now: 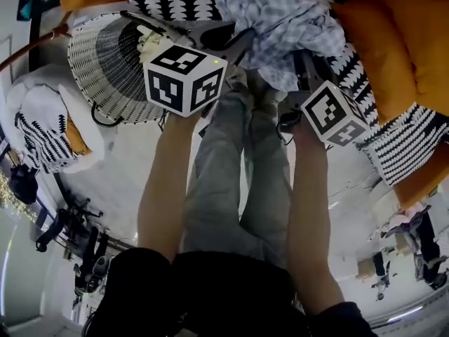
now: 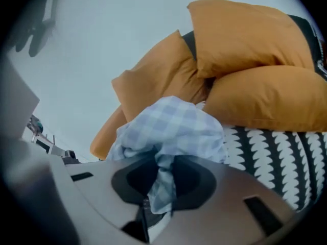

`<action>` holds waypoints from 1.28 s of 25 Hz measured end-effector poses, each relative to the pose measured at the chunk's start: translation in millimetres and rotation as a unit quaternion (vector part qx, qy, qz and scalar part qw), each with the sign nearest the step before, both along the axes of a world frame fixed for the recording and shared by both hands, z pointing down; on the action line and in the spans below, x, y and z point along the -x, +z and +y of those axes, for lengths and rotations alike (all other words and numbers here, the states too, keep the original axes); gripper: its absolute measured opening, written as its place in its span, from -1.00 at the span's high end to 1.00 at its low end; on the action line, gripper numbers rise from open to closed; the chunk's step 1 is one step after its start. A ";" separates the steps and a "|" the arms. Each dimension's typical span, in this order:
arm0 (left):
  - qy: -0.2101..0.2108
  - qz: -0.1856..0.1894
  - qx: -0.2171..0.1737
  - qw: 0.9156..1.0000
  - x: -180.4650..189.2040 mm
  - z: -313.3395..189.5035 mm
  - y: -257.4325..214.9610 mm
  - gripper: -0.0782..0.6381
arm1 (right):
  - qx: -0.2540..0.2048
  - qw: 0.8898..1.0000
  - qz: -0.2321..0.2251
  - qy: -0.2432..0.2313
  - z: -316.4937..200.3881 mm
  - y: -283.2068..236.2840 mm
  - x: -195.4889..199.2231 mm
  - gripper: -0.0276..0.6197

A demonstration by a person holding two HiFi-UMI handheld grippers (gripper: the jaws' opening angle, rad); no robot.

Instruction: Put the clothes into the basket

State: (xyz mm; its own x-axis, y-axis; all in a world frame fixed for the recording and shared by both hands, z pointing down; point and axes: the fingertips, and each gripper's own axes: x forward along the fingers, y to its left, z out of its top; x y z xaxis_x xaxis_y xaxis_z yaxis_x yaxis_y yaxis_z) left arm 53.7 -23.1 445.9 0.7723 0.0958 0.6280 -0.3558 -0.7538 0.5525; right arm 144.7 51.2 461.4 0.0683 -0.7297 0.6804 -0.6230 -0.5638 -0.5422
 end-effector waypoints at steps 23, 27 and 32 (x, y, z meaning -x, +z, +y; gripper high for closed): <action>-0.391 -0.022 -0.143 0.909 350.3 -20.2 -137.4 0.58 | -0.166 0.904 -0.010 -0.395 -132.4 -140.4 331.6 0.69; -0.422 -0.040 -0.140 0.895 398.4 -18.5 -141.1 0.58 | -0.173 0.884 -0.024 -0.433 -138.6 -151.1 387.7 0.69; -0.452 -0.083 -0.121 0.880 419.9 -17.6 -110.5 0.56 | -0.145 0.873 -0.038 -0.464 -136.1 -124.8 411.1 0.69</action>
